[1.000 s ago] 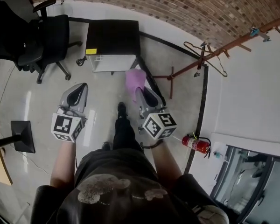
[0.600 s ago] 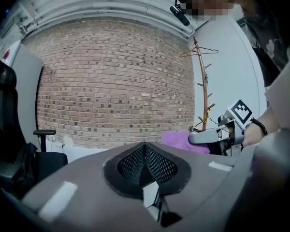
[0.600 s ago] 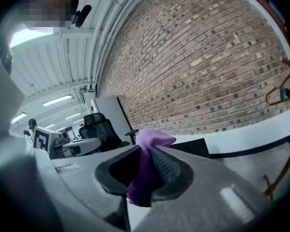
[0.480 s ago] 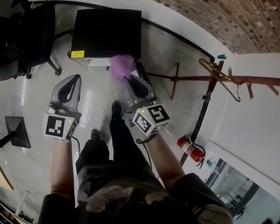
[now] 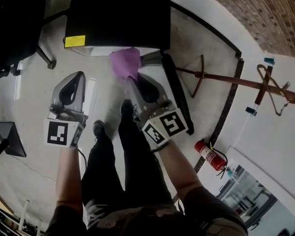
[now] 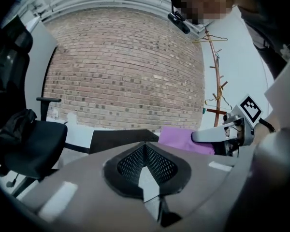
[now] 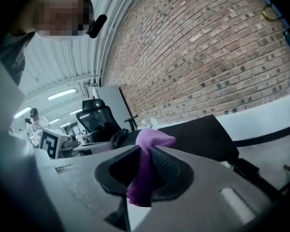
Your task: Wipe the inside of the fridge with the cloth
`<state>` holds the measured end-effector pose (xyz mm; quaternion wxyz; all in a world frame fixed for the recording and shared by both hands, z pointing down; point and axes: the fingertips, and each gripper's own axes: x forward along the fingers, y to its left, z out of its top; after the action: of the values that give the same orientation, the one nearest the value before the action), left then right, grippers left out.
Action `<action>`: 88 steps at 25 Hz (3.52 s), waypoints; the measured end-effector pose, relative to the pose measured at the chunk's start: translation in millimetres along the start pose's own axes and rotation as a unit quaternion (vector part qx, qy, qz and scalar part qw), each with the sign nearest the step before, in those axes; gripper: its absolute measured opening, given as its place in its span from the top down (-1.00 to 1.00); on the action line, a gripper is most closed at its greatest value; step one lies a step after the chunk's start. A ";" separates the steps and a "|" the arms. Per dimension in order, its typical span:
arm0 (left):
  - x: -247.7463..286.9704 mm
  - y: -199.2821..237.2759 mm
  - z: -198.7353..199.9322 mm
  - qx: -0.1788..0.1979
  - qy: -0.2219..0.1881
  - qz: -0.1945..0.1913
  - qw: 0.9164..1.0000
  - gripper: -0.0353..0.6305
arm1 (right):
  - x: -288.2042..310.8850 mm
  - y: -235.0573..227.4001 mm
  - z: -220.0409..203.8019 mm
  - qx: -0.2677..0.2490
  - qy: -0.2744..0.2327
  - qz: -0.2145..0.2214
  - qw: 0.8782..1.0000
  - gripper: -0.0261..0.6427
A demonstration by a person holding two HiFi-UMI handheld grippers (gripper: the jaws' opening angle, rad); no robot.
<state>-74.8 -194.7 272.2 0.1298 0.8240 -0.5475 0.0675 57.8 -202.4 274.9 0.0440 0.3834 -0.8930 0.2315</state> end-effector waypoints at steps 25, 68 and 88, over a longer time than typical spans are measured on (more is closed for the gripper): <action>99.5 96.3 -216.8 0.048 -0.049 0.008 0.998 0.84 | 178.3 -90.0 -199.8 -0.069 -0.038 0.046 0.996 0.76; 82.8 144.0 -207.9 0.110 -0.103 0.052 0.987 0.84 | 347.5 -62.0 -169.7 -0.012 -0.086 0.077 0.993 0.75; 83.6 137.3 -221.3 0.097 -0.087 0.031 0.991 0.84 | 327.8 -70.7 -201.1 -0.213 0.060 -0.013 0.975 0.75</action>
<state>-161.6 -255.3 524.4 -0.0013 0.8180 -0.5729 0.0525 -142.4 -372.6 564.5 0.1807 0.3622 -0.9126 0.0577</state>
